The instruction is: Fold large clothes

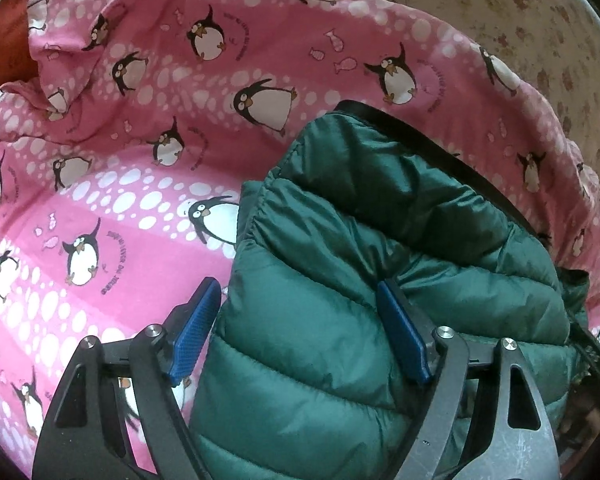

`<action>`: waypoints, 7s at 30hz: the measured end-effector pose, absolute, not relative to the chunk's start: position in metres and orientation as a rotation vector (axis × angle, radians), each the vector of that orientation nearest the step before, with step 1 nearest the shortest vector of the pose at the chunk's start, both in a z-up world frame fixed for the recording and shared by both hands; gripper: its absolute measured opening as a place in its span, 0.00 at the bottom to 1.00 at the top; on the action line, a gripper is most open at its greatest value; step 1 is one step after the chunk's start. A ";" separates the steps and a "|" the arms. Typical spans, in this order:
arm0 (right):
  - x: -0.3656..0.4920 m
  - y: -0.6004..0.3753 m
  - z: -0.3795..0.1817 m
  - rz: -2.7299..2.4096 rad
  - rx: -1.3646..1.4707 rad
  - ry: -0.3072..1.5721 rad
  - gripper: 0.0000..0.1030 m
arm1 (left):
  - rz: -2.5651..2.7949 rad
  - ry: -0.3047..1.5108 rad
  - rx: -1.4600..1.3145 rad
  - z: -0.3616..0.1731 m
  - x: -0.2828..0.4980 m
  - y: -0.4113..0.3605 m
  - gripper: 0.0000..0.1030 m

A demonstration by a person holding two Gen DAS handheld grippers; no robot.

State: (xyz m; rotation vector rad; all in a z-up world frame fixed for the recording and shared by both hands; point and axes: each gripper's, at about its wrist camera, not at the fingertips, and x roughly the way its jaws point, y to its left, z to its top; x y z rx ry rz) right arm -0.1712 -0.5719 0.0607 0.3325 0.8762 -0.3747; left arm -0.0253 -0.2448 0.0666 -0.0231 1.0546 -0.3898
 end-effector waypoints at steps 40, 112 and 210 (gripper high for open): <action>-0.256 -0.535 0.112 -0.347 0.323 0.741 0.65 | -0.325 0.990 0.127 0.061 -0.012 -0.282 0.81; -0.360 -0.601 0.064 -0.421 0.677 0.776 0.84 | -0.642 1.191 -0.257 0.061 -0.079 -0.181 0.81; -0.424 -0.355 0.131 -0.276 0.378 0.689 0.79 | -0.535 0.807 0.123 0.128 -0.308 -0.149 0.77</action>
